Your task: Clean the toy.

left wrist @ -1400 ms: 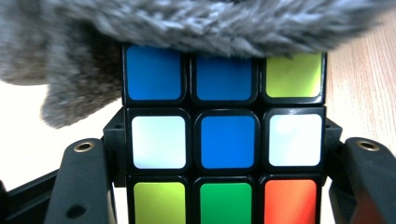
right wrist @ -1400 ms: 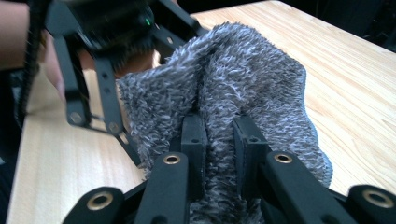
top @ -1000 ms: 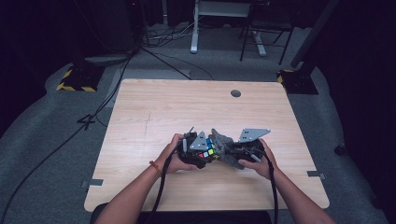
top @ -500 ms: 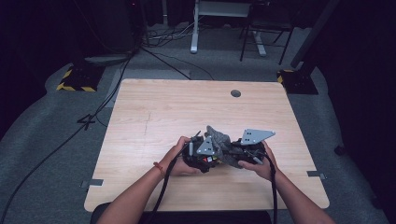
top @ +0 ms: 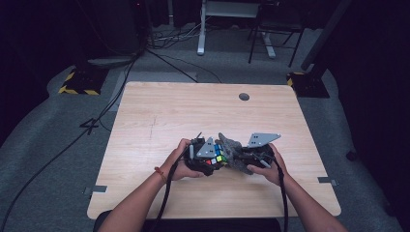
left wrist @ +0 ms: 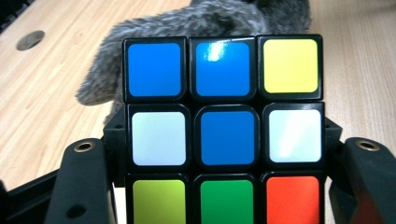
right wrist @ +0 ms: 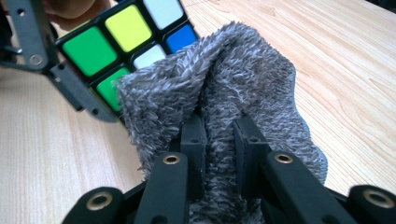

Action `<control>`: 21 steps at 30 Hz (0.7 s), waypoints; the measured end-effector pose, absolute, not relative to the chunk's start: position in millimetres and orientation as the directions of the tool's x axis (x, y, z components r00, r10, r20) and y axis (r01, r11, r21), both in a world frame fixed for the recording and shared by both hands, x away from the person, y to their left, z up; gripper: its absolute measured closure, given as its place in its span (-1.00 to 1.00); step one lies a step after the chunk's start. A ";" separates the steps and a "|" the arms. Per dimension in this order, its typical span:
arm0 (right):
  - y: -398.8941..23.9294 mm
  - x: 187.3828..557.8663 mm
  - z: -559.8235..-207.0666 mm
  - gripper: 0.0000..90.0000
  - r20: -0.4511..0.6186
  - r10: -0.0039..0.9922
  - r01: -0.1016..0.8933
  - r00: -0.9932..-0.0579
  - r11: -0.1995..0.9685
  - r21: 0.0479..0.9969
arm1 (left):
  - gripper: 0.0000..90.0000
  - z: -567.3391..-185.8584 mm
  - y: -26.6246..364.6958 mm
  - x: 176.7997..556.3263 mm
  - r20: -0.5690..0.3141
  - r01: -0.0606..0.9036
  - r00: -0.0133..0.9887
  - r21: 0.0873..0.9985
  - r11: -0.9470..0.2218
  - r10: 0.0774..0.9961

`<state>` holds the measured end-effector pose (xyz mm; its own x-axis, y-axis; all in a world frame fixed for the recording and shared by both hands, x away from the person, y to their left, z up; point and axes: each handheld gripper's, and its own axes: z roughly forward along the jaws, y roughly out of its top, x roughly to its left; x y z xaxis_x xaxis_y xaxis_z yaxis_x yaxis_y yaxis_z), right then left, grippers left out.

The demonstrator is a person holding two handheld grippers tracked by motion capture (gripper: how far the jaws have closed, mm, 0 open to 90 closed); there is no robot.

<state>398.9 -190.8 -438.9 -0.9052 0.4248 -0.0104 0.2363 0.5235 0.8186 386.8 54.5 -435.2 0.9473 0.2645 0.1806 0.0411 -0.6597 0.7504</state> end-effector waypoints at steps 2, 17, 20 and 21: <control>-190.5 397.4 -438.3 0.71 -0.010 0.416 0.230 -0.909 0.521 0.822 | -0.26 -434.7 56.4 387.7 0.178 0.048 0.945 0.755 -0.654 0.275; -182.4 378.4 -419.9 0.71 -0.033 0.333 0.133 -0.943 0.462 0.877 | -0.26 -445.0 47.3 386.2 0.166 0.059 0.952 0.725 -0.686 0.257; -180.7 375.1 -416.4 0.71 -0.047 0.330 0.115 -0.943 0.454 0.884 | -0.26 -447.6 41.1 383.1 0.177 0.043 0.955 0.710 -0.703 0.237; -180.3 374.5 -415.8 0.71 -0.056 0.334 0.110 -0.941 0.457 0.883 | -0.26 -448.0 39.8 382.4 0.175 0.041 0.957 0.709 -0.704 0.232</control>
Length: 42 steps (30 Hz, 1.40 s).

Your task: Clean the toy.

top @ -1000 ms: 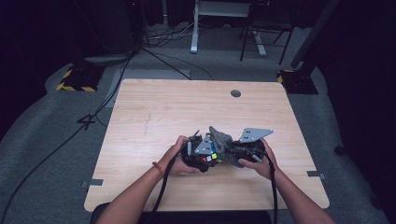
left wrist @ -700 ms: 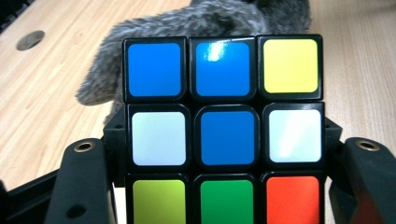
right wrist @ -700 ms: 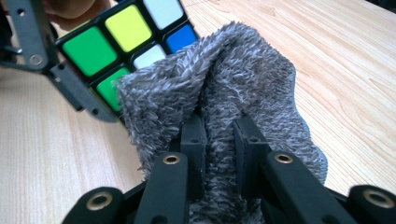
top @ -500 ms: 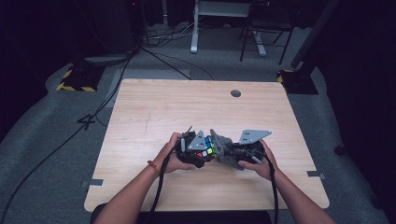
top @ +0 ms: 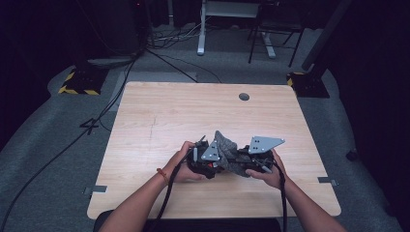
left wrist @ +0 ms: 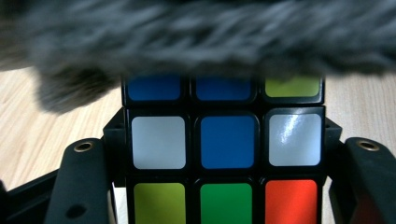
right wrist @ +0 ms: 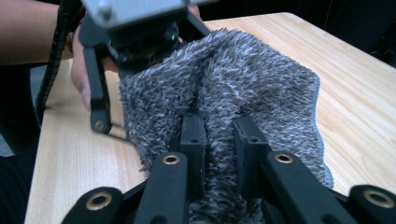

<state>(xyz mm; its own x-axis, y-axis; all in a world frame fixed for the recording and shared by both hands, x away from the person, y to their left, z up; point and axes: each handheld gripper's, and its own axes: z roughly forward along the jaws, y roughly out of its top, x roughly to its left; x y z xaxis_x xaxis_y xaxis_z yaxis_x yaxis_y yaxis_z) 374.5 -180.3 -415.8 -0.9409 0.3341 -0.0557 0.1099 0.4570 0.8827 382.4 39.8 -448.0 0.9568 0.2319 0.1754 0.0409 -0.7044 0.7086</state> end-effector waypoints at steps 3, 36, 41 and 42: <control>-181.2 375.9 -415.9 0.71 -0.064 0.352 0.113 -0.934 0.461 0.880 | -0.26 -447.8 39.5 380.7 0.172 0.037 0.959 0.716 -0.697 0.227; -177.1 379.6 -418.7 0.71 -0.084 0.381 0.125 -0.921 0.492 0.862 | -0.25 -444.8 41.0 384.0 0.181 0.048 0.950 0.720 -0.692 0.254; -191.1 392.6 -428.4 0.71 -0.036 0.430 0.198 -0.902 0.488 0.850 | -0.25 -440.7 47.4 384.4 0.175 0.051 0.948 0.743 -0.667 0.267; -192.5 393.8 -429.6 0.71 -0.030 0.431 0.205 -0.902 0.486 0.849 | -0.25 -439.9 48.1 384.0 0.173 0.052 0.947 0.750 -0.659 0.272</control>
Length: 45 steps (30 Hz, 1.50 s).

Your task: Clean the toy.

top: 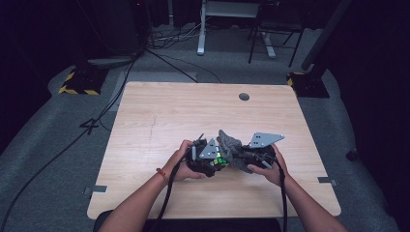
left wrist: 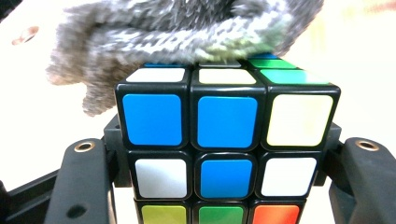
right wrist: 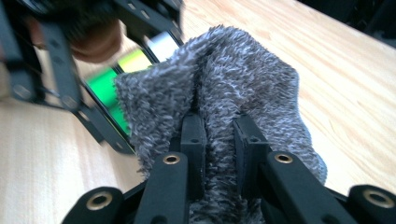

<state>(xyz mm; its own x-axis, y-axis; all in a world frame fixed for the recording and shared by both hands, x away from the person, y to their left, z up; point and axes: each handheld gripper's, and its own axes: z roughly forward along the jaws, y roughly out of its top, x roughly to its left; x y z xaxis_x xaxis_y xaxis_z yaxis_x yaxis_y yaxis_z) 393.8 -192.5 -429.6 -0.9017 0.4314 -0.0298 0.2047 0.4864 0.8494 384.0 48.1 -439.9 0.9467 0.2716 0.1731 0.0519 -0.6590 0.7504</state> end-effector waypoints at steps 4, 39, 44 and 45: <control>-197.5 397.7 -432.9 0.71 0.024 0.424 0.237 -0.905 0.457 0.857 | -0.25 -437.3 51.0 383.3 0.169 0.045 0.949 0.764 -0.643 0.268; -187.6 396.8 -443.8 0.71 0.029 0.393 0.239 -0.919 0.497 0.834 | -0.26 -427.7 61.0 387.0 0.137 0.057 0.950 0.808 -0.586 0.281; -189.2 389.3 -429.1 0.71 0.028 0.368 0.199 -0.930 0.434 0.879 | -0.26 -436.3 51.2 384.4 0.151 0.044 0.957 0.770 -0.636 0.249; -189.6 387.1 -425.3 0.71 0.032 0.356 0.188 -0.934 0.414 0.891 | -0.26 -438.0 48.8 383.2 0.152 0.044 0.957 0.763 -0.645 0.245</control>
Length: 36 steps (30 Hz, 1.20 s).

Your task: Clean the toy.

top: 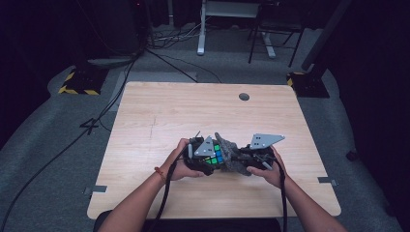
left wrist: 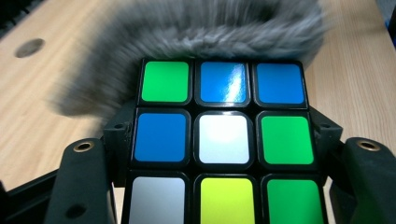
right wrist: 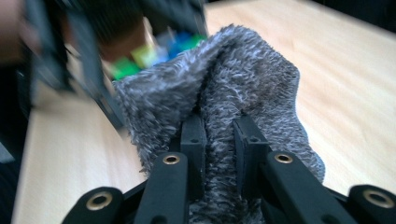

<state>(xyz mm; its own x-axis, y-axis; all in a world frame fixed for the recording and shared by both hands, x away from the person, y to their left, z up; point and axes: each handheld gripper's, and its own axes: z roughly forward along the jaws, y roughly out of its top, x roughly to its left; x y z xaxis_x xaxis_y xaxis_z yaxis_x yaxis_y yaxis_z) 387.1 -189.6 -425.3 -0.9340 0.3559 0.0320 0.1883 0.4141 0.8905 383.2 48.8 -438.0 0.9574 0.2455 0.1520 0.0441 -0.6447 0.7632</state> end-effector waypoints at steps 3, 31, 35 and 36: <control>-187.3 381.9 -419.5 0.71 0.004 0.350 0.161 -0.937 0.421 0.893 | -0.26 -440.5 41.0 378.7 0.175 0.018 0.959 0.744 -0.667 0.222; -190.5 380.2 -419.2 0.71 0.024 0.328 0.162 -0.944 0.401 0.901 | -0.26 -438.0 43.6 379.0 0.173 0.032 0.953 0.757 -0.653 0.247; -189.1 377.2 -416.7 0.71 -0.019 0.332 0.137 -0.943 0.440 0.888 | -0.26 -442.8 41.4 381.7 0.171 0.050 0.951 0.733 -0.678 0.256; -189.1 376.9 -416.9 0.71 -0.038 0.342 0.133 -0.939 0.461 0.877 | -0.26 -444.6 42.3 383.9 0.163 0.066 0.949 0.730 -0.680 0.268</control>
<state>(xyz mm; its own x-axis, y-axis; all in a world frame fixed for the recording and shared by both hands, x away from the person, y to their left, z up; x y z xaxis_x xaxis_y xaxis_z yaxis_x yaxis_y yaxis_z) 376.9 -189.1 -416.9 -0.9389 0.3421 -0.0377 0.1328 0.4610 0.8774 383.9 42.3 -444.6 0.9494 0.2680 0.1635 0.0663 -0.6803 0.7299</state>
